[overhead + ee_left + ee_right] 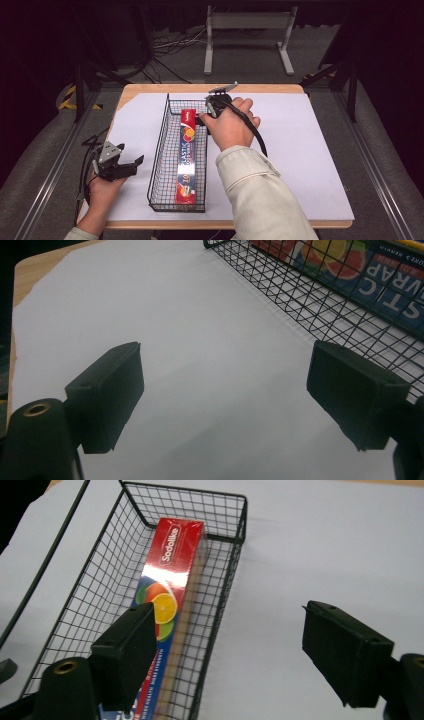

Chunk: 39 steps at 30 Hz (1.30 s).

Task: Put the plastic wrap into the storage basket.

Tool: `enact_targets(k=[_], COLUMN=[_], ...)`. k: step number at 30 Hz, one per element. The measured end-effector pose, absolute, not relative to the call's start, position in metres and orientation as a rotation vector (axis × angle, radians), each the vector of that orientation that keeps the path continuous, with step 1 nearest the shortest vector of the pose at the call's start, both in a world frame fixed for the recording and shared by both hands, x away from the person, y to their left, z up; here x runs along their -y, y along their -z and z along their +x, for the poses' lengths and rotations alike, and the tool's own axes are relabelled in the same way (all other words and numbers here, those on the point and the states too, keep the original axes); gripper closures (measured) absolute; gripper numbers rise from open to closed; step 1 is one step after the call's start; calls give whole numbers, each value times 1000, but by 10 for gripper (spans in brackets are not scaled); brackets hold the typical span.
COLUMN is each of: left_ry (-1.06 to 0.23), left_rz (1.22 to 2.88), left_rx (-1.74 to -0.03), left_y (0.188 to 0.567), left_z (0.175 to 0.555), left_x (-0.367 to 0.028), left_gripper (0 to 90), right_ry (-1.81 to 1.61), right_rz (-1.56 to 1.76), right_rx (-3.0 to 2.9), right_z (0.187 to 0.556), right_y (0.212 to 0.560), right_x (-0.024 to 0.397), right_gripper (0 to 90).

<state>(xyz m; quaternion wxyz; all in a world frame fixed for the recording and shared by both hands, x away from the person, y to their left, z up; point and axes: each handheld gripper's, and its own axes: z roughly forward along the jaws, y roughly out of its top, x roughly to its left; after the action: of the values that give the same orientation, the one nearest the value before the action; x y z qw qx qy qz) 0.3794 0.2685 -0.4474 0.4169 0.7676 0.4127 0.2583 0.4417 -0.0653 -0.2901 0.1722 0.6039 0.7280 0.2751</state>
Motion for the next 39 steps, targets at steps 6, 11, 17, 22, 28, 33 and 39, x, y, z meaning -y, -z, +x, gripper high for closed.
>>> enact_targets(k=[6,11,17,22,28,33,39], left_ry=[-653,-651,-646,-637,-623,-609,-586], left_rz=[1924,1925,1924,1921,1916,1909,1895], left_rx=[-1034,-1032,-1029,-1024,-1015,-1004,-995], left_y=[447,447,447,447,447,446,446], left_z=[379,379,379,379,379,379,378], left_x=[-269,-269,-269,-269,-270,-271,-272], left_gripper=[158,158,158,155,141,129,115], right_ry=[-796,-796,-832,-837,-870,-893,-934], right_rz=[1673,1592,1529,1515,1435,1414,1356], right_rx=[-2062,-2103,-2116,-2114,-2138,-2135,-2142], right_z=[440,437,433,431,426,424,420], right_y=[286,281,276,276,276,278,282], right_x=[84,106,125,142,167,181,202], right_gripper=[226,214,204,201,200,192,192])
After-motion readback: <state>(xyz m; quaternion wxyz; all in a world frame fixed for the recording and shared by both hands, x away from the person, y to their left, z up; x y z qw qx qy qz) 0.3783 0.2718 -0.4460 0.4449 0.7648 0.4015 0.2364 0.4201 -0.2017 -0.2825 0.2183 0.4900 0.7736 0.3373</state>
